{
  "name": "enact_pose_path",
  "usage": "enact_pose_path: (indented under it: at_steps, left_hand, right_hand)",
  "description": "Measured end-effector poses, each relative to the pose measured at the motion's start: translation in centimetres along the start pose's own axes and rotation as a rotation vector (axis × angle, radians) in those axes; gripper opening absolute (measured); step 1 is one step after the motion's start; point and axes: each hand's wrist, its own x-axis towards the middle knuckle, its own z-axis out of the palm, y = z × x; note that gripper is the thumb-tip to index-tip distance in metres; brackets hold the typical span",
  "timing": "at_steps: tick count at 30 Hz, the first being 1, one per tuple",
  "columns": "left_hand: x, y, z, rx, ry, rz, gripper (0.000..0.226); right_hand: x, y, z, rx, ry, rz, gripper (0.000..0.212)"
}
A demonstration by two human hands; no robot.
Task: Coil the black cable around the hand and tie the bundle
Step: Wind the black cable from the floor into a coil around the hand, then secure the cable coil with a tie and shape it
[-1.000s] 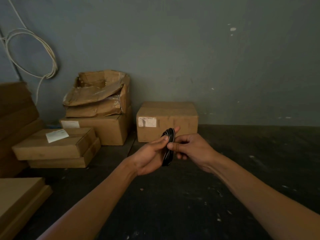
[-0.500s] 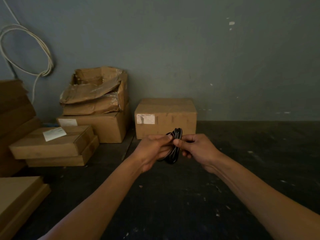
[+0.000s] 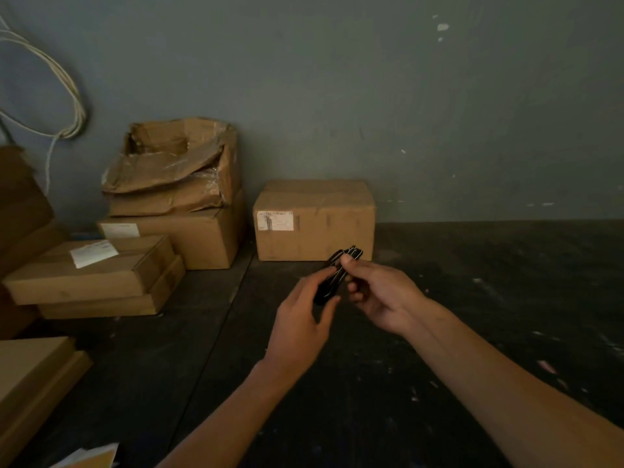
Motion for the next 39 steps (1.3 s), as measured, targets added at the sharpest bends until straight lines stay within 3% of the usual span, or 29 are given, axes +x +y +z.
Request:
enact_pose_path:
  at_steps: [9, 16, 20, 25, 29, 35, 39]
  left_hand:
    - [-0.7, -0.7, 0.6, -0.142, -0.069, 0.023, 0.04]
    - [-1.5, -1.0, 1.9, -0.291, -0.242, -0.19, 0.03]
    - [-1.7, -1.0, 2.7, -0.455, -0.23, -0.35, 0.016]
    - [-2.3, -0.8, 4.4, -0.547, -0.153, -0.529, 0.009]
    - [-3.3, -0.8, 5.6, -0.595, -0.192, -0.644, 0.009]
    - [-5.4, -1.2, 6.5, -0.546, -0.226, -0.74, 0.011]
    - [-7.0, -1.8, 7.0, -0.523, -0.244, -0.846, 0.01]
  right_hand:
    - [-0.3, 1.5, -1.0, 0.139, 0.0, 0.156, 0.024]
    - [-0.1, 3.2, -1.8, 0.174, 0.04, 0.215, 0.024]
    - [-0.3, 4.3, -2.8, 0.15, 0.078, 0.271, 0.019]
    - [-0.8, 5.7, -3.9, 0.114, 0.1, 0.347, 0.024]
    - [-1.5, 6.9, -5.5, 0.1, 0.111, 0.419, 0.026]
    - [-2.9, 8.9, -9.4, -0.192, -0.001, 0.429, 0.031]
    - [-4.4, 10.3, -13.1, -0.545, 0.111, 0.36, 0.022]
